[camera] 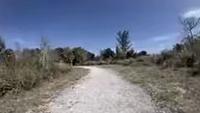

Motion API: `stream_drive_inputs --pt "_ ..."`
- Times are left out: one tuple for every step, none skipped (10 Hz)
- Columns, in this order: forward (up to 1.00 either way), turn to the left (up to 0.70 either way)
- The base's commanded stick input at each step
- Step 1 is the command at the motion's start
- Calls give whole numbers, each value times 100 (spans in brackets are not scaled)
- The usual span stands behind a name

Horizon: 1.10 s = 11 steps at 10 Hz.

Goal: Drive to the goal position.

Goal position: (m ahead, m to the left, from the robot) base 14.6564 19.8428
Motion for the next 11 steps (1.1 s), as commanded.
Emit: stream_drive_inputs --pt "70 0" --pt "70 0" --pt "70 0" --pt "70 0" --pt "70 0" --pt "70 0" --pt "70 0" --pt "70 0" --pt "70 0" --pt "70 -1" --pt "70 -31"
